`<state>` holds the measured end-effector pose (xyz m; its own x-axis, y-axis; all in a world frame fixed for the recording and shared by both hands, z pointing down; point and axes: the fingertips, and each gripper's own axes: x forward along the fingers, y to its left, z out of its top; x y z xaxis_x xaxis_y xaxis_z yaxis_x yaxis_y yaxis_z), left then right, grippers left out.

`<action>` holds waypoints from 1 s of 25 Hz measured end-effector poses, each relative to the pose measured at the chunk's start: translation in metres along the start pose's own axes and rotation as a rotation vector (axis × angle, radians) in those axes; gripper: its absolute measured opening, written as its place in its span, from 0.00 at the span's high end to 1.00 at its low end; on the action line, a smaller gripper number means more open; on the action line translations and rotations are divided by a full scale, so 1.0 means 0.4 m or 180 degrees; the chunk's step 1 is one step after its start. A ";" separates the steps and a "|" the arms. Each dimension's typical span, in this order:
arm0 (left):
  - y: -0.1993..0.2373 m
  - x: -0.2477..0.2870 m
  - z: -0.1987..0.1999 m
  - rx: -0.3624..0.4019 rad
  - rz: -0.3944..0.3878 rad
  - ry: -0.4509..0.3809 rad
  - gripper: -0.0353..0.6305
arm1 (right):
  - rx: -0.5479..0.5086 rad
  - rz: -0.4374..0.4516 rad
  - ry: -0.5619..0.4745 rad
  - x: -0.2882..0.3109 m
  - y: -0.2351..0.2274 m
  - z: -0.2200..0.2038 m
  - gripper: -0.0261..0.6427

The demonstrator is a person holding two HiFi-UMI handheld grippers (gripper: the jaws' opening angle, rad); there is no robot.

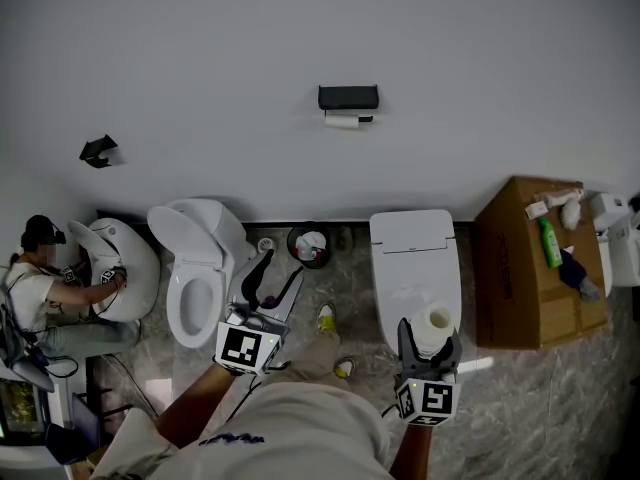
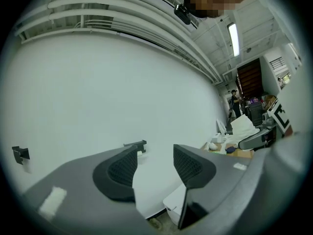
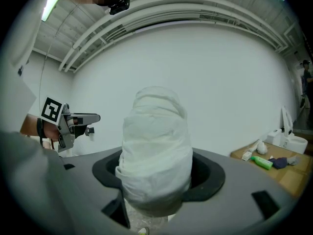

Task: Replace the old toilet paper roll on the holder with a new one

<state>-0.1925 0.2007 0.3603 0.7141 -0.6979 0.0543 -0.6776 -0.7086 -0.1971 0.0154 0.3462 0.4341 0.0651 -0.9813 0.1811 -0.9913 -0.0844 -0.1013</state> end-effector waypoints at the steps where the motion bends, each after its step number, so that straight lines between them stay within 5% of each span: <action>1: -0.001 0.003 0.001 -0.0006 -0.0017 -0.0014 0.59 | 0.0005 -0.0001 0.0008 0.002 -0.002 -0.001 0.51; 18: 0.018 0.122 -0.002 -0.0125 -0.0208 -0.0081 0.24 | -0.0082 0.0040 0.0094 0.120 -0.025 0.049 0.51; 25: 0.061 0.213 -0.005 -0.0164 -0.0224 -0.0107 0.21 | -0.0235 -0.0035 0.0083 0.196 -0.060 0.123 0.51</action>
<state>-0.1484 0.1238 0.3621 0.7651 -0.6430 0.0332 -0.6331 -0.7607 -0.1432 0.0501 0.2627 0.4026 0.0740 -0.9754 0.2075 -0.9963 -0.0813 -0.0269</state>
